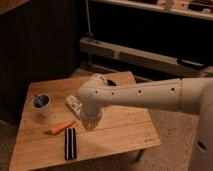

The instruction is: Push the eraser across the table

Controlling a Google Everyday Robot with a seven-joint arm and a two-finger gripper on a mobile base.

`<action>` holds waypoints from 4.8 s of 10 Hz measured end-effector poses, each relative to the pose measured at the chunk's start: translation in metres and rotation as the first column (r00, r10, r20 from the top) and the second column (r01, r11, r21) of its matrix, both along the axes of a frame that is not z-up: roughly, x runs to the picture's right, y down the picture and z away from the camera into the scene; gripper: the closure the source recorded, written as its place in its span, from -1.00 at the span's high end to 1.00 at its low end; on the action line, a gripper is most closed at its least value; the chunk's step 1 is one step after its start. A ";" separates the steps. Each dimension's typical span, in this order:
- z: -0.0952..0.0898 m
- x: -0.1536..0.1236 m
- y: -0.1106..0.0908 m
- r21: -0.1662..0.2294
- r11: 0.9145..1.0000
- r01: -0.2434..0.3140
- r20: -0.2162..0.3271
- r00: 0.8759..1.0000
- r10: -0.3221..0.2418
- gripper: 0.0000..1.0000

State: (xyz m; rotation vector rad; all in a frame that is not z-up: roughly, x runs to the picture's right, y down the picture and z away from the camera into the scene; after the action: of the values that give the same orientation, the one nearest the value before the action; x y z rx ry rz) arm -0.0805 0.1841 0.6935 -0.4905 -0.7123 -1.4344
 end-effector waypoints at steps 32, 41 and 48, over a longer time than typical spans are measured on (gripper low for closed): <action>0.074 -0.020 0.070 0.105 0.988 0.115 0.071 0.990 -0.123 -0.90; 0.078 -0.064 0.085 0.130 0.972 0.197 0.055 0.977 -0.205 -1.00; 0.074 -0.097 0.086 0.131 0.965 0.226 0.111 0.964 -0.241 -1.00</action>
State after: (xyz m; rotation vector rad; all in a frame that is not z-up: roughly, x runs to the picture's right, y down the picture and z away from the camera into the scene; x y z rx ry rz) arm -0.1778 0.2697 0.7671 -0.4044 -0.6819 -1.7318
